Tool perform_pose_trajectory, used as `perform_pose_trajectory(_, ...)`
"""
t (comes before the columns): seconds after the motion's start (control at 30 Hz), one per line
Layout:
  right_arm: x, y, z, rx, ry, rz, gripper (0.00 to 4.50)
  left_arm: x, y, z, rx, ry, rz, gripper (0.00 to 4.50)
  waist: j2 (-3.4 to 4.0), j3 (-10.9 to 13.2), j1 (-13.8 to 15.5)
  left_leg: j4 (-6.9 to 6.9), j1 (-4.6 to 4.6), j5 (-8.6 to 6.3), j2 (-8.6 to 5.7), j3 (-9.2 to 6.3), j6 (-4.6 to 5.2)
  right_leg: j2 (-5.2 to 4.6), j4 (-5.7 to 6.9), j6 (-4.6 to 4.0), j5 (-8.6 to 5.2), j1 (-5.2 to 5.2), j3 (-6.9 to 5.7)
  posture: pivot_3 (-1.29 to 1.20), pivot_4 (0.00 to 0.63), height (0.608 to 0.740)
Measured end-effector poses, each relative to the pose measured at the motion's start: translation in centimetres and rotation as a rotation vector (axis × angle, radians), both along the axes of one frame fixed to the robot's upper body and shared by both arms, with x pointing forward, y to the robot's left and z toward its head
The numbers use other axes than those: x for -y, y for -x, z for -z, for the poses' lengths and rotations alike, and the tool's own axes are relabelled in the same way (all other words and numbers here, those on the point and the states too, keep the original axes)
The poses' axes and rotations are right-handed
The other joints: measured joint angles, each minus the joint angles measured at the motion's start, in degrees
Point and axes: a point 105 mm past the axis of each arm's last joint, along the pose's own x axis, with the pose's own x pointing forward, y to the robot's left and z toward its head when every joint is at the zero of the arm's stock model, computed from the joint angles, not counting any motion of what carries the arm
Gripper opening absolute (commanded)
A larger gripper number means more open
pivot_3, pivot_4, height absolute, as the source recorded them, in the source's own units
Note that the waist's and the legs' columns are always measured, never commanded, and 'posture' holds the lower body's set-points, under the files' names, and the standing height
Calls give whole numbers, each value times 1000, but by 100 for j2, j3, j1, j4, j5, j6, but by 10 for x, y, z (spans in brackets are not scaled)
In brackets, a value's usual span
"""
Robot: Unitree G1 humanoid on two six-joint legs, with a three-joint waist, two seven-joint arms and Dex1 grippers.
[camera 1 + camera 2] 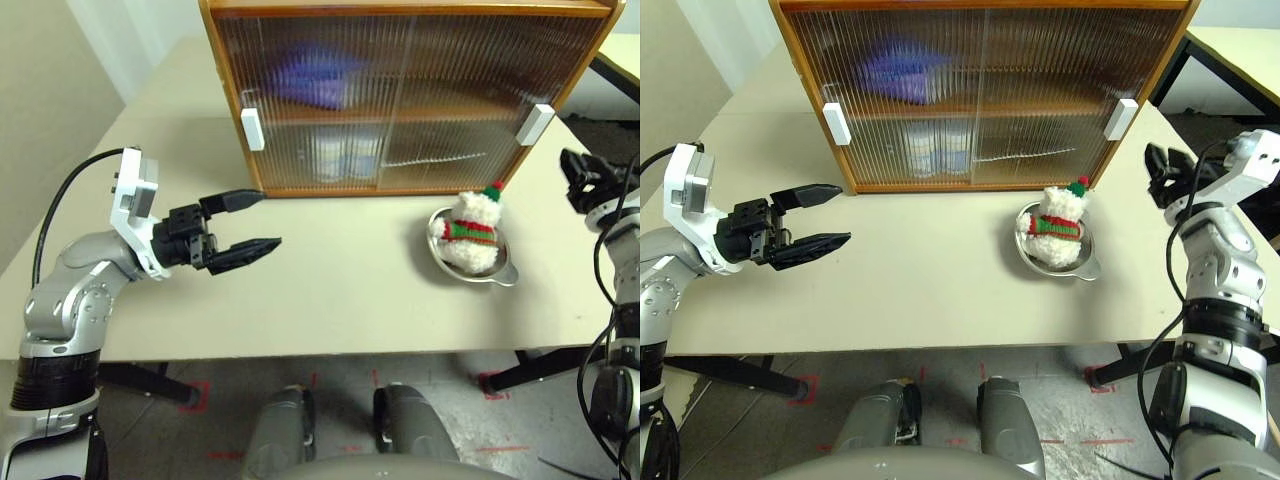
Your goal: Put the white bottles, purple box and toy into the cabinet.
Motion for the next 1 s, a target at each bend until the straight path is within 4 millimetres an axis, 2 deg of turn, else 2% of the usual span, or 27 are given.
perform_pose_trajectory(0.07,1,-5,0,0,-4,8,110,4,2,0,1,11,17,4500,1,0,-7,1,0,0,0,1,1,3,1,0,0,0,3,32,43,740)
perform_pose_trajectory(0.1,0,-7,0,2,-2,8,48,4,3,-1,3,14,20,4500,1,0,-9,1,1,1,0,2,1,4,1,1,0,0,4,35,43,740)
perform_pose_trajectory(0.23,-8,-19,-4,6,17,-20,48,7,4,3,-9,6,33,4500,1,0,-7,1,1,2,0,4,3,8,1,3,-1,0,8,41,45,740)
perform_pose_trajectory(0.5,-22,-30,-10,27,43,-74,48,7,5,7,-21,-3,31,4500,1,0,-1,2,1,2,-1,5,3,7,3,5,-2,0,9,51,31,740)
perform_pose_trajectory(0.83,-36,-35,-11,49,53,-107,48,8,0,-2,13,-24,25,4500,2,-1,-46,4,9,2,2,12,2,13,9,24,16,-1,17,35,25,740)
perform_pose_trajectory(1.0,-44,-38,-16,66,64,-113,48,7,0,1,7,-52,28,4500,3,-2,-98,4,11,2,4,19,2,16,17,25,19,-6,27,28,22,740)
